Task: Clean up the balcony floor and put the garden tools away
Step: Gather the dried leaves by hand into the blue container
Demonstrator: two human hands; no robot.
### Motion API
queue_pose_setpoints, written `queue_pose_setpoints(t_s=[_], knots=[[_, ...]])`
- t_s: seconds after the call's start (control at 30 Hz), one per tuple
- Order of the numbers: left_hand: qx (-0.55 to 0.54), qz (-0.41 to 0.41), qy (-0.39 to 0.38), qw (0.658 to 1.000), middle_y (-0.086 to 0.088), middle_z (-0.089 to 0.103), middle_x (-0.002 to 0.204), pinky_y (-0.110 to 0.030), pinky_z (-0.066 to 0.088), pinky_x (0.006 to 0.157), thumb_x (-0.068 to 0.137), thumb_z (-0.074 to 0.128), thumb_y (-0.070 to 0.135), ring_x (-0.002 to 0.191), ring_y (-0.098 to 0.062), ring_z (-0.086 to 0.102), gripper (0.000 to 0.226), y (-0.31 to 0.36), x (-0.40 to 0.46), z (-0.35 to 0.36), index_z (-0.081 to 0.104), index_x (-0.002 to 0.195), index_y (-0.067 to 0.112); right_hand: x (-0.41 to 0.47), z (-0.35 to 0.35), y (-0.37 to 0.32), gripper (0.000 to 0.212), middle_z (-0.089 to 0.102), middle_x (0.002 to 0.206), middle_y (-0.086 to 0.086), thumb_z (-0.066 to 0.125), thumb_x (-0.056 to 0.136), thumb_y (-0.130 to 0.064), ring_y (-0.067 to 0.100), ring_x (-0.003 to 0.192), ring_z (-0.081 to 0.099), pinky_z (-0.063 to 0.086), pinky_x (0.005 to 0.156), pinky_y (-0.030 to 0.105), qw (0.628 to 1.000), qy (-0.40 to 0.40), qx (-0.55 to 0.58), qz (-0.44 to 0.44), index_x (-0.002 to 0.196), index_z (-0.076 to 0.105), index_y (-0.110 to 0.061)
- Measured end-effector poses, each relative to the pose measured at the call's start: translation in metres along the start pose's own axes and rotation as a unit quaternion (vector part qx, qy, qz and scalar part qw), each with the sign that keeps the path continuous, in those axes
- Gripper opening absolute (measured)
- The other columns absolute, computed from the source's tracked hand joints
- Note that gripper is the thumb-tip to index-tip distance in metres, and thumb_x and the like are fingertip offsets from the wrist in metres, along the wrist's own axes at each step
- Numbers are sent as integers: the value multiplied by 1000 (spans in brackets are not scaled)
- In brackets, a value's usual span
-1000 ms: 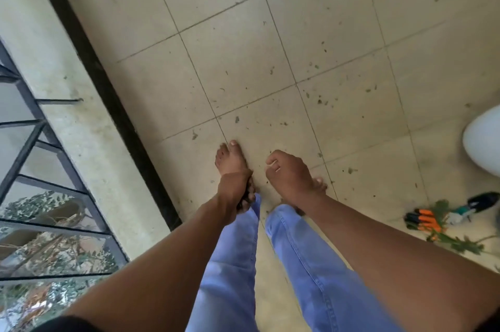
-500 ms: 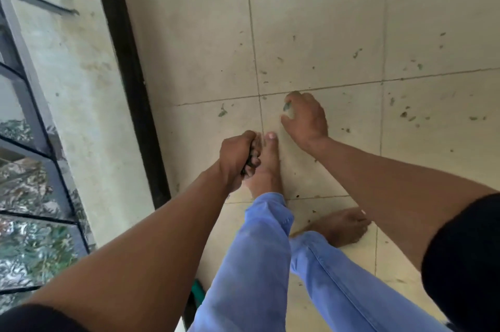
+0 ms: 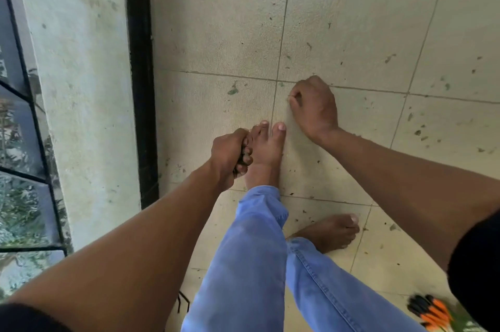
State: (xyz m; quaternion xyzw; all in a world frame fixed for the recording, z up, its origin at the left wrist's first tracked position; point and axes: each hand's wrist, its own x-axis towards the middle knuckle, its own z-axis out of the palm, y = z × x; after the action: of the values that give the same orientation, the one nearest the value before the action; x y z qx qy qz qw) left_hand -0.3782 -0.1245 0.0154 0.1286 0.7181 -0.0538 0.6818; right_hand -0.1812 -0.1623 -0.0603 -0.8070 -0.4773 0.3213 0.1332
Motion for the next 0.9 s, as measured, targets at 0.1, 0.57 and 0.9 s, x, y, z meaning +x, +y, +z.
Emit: queue_pose_setpoints(t_s=[0.1,0.57,0.9], knots=[[-12,-3,4,1000,1,47,58,-17,25,37,97,54,26,43,-10,38,38,-1,2,-6,47,61,22,10,14,-36,7,61,82,7,64,87,-5,26,76,57,48,66,38,996,-38,3,-79,86,62,-12],[-102,-21,1,995,4,44,59,-16,24,35,100,54,28,44,-8,37,36,15,25,-33,44,65,23,54,62,-82,10,60,81,10,69,93,-10,26,73,58,54,63,44,976,-85,-54,-193,84,68,-7],[-140,-42,-42,988,5,43,60,-16,26,34,102,50,32,44,-6,39,39,37,26,-20,43,65,24,45,20,-90,6,64,92,-5,75,89,-24,7,82,58,50,76,29,994,-82,58,-44,87,70,-22]])
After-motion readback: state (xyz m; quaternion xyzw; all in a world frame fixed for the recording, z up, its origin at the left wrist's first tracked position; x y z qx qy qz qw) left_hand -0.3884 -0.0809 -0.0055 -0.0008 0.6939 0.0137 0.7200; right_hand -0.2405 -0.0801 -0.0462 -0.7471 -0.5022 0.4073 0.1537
